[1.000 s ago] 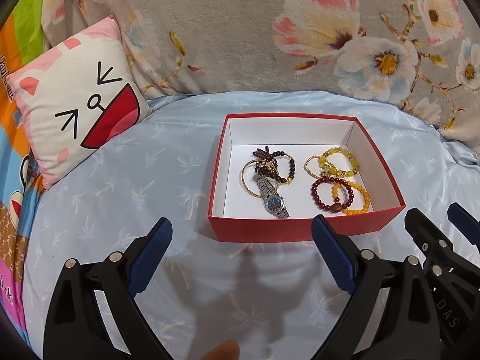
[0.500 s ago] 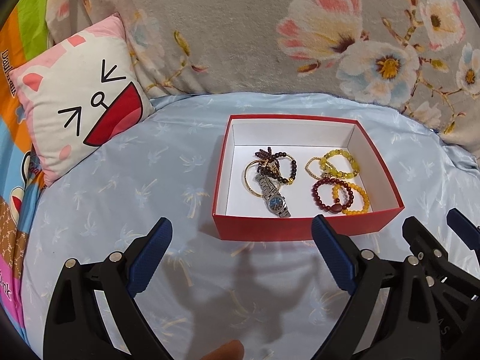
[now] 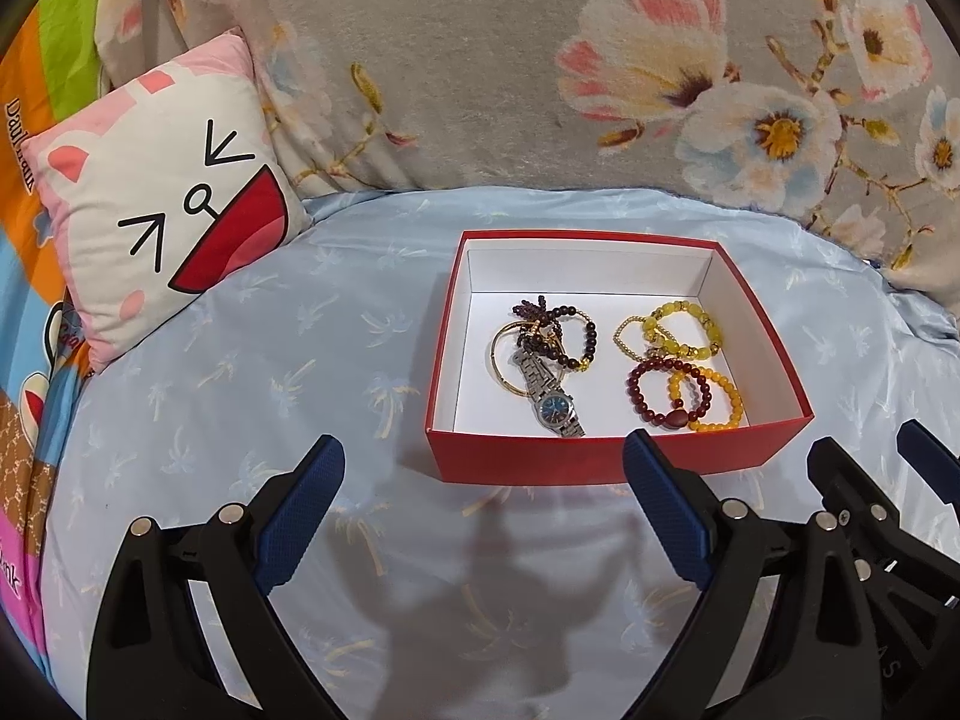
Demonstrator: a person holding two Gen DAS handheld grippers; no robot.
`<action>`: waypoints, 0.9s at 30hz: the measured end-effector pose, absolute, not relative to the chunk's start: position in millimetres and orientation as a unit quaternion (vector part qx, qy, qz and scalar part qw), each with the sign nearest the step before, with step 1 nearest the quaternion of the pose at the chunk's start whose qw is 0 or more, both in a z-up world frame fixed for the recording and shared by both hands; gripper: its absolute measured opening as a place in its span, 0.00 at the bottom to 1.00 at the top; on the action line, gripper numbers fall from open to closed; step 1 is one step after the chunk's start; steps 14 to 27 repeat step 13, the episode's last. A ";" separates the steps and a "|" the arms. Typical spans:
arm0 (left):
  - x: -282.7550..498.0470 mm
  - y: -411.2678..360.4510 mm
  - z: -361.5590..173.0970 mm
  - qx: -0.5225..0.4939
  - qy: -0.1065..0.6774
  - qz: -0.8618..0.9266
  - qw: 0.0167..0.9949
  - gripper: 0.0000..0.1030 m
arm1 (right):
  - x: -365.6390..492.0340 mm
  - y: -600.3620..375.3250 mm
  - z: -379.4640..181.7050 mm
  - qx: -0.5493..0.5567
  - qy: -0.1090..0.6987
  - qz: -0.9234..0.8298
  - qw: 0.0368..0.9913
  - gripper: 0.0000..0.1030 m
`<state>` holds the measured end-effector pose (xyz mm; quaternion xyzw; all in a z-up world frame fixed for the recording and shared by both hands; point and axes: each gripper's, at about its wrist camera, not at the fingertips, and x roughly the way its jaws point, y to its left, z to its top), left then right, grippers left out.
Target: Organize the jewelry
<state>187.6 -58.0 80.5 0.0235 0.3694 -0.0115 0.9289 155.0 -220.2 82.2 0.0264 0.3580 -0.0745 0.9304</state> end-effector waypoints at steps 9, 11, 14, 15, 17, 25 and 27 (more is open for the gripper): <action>189.0 -57.1 76.9 0.025 0.372 -0.010 0.928 0.86 | 155.4 -220.1 79.3 0.029 0.360 -0.075 0.929 0.70; 188.8 -57.1 76.6 0.025 0.372 -0.011 0.928 0.86 | 156.0 -220.4 78.8 0.027 0.360 -0.076 0.930 0.70; 189.1 -57.5 76.4 0.026 0.372 -0.011 0.928 0.86 | 156.2 -220.4 78.1 0.024 0.359 -0.077 0.930 0.71; 189.1 -57.5 76.4 0.026 0.372 -0.011 0.928 0.86 | 156.2 -220.4 78.1 0.024 0.359 -0.077 0.930 0.71; 189.1 -57.5 76.4 0.026 0.372 -0.011 0.928 0.86 | 156.2 -220.4 78.1 0.024 0.359 -0.077 0.930 0.71; 189.1 -57.5 76.4 0.026 0.372 -0.011 0.928 0.86 | 156.2 -220.4 78.1 0.024 0.359 -0.077 0.930 0.71; 189.1 -57.5 76.4 0.026 0.372 -0.011 0.928 0.86 | 156.2 -220.4 78.1 0.024 0.359 -0.077 0.930 0.71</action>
